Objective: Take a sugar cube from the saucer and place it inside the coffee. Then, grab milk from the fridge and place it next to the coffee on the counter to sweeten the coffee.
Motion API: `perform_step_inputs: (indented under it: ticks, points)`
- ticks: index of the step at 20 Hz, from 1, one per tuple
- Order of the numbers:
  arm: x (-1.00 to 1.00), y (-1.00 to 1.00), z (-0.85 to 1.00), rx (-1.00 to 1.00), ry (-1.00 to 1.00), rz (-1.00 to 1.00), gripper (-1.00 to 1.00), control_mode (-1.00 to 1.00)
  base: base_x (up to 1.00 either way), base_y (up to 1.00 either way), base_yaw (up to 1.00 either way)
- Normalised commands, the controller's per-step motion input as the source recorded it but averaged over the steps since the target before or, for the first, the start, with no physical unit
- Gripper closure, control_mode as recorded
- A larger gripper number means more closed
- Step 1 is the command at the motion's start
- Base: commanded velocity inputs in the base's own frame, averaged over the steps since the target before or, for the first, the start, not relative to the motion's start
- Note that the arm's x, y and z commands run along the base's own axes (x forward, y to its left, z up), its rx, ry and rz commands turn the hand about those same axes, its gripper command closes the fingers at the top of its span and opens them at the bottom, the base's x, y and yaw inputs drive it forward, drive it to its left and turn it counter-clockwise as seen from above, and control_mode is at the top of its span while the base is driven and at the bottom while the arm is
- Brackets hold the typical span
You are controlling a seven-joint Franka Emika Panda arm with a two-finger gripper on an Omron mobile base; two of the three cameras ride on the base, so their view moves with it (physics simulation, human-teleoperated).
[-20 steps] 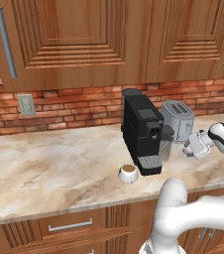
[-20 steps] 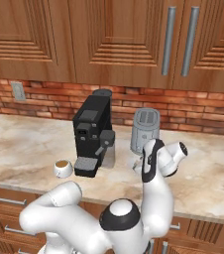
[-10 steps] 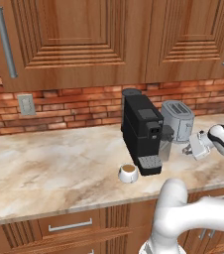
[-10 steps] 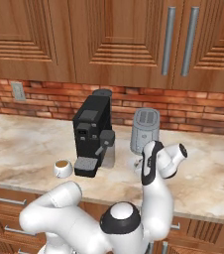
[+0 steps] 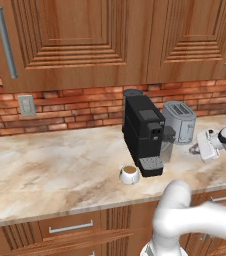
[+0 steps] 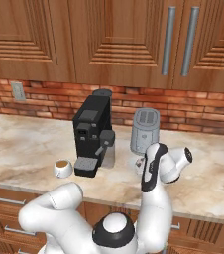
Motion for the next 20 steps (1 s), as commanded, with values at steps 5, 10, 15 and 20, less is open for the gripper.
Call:
perform_step_inputs:
  ticks: [5,10,15,20]
  points:
    - [-0.42,0.47,0.48,-0.04,-0.21,0.00,1.00,-1.00,0.00,0.00,0.00]
    - [-0.35,0.82,0.32,-0.04,-0.01,0.00,1.00,-1.00,0.00,0.00,0.00]
    - [-0.43,0.91,0.40,-0.05,0.03,0.03,1.00,-1.00,0.00,0.00,0.00]
    - [-0.51,0.87,0.53,-0.04,0.10,0.04,1.00,-1.00,0.00,0.00,0.00]
